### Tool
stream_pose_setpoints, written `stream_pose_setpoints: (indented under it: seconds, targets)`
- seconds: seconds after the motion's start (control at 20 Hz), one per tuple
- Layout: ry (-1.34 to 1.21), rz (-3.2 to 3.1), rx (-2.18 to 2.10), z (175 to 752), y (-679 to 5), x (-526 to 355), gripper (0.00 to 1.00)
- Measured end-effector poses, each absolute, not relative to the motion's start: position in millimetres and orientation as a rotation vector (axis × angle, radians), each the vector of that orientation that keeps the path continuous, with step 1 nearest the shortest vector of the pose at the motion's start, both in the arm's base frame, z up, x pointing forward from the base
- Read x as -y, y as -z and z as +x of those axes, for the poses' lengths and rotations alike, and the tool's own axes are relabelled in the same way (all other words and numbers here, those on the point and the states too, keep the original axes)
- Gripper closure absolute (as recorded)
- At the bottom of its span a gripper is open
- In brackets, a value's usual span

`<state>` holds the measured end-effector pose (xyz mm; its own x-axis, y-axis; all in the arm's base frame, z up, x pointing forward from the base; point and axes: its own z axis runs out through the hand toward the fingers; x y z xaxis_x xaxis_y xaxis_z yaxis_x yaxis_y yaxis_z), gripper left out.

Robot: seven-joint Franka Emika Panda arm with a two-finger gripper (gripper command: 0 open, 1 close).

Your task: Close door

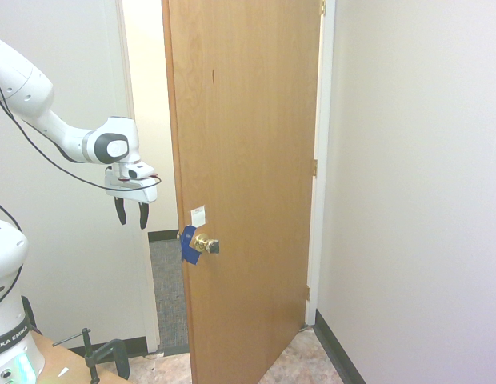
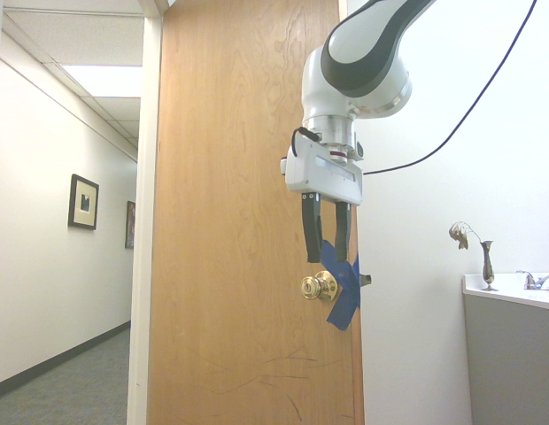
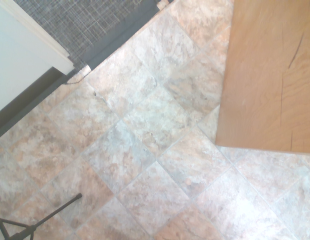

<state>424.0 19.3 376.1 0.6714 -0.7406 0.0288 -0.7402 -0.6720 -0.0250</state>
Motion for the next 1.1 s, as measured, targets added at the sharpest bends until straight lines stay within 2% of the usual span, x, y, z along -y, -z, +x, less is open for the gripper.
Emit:
stream_pose_setpoints:
  seconds: [0.3, 0.6, 1.1]
  targets:
    - [0.104, -2.85, -1.264, 421, -389, -20, 0.0]
    - [0.208, -2.808, -1.289, 389, -427, -18, 0.0]
    - [0.387, -2.526, -1.665, 347, -490, 38, 0.0]
